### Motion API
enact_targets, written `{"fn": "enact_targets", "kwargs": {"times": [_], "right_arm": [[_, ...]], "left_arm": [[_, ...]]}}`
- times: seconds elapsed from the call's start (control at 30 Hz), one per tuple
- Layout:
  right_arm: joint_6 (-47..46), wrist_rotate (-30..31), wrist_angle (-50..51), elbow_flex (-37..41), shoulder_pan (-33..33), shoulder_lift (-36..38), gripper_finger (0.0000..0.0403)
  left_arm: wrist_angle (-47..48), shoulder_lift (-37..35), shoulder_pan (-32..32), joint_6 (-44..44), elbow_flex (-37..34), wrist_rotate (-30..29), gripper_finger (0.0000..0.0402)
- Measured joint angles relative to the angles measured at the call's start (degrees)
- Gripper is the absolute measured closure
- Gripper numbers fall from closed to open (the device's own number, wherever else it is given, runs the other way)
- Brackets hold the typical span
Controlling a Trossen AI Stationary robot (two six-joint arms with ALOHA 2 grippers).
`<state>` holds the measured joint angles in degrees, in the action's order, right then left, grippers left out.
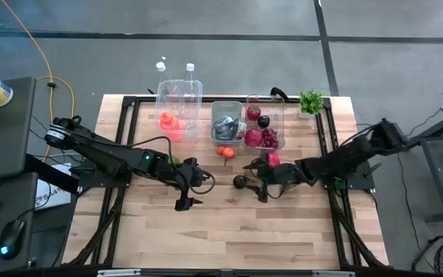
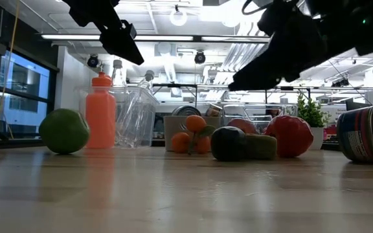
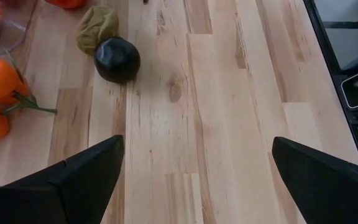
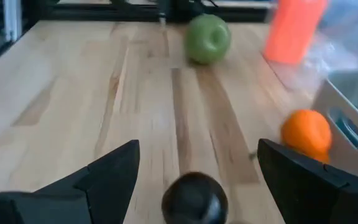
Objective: Pick & Place Food Item
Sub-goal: Put the tangerine into the transparent bin
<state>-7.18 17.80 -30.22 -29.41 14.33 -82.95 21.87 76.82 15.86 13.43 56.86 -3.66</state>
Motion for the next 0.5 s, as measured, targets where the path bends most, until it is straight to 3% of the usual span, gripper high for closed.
{"fn": "enact_targets", "kwargs": {"times": [0.1,0.27,0.5], "right_arm": [[6.0,1.4,-6.8,0.0,-0.2,-4.4,0.0089],[13.6,9.6,-15.2,-0.2,-0.8,-10.7,0.0089],[13.1,9.0,-12.8,-4.7,-4.3,-15.4,0.0089]], "left_arm": [[0.0,0.0,0.0,0.0,0.0,0.0,0.0002],[0.0,0.0,0.0,0.0,0.0,0.0,0.0002],[0.0,0.0,0.0,-0.1,0.0,-0.1,0.0002]]}}
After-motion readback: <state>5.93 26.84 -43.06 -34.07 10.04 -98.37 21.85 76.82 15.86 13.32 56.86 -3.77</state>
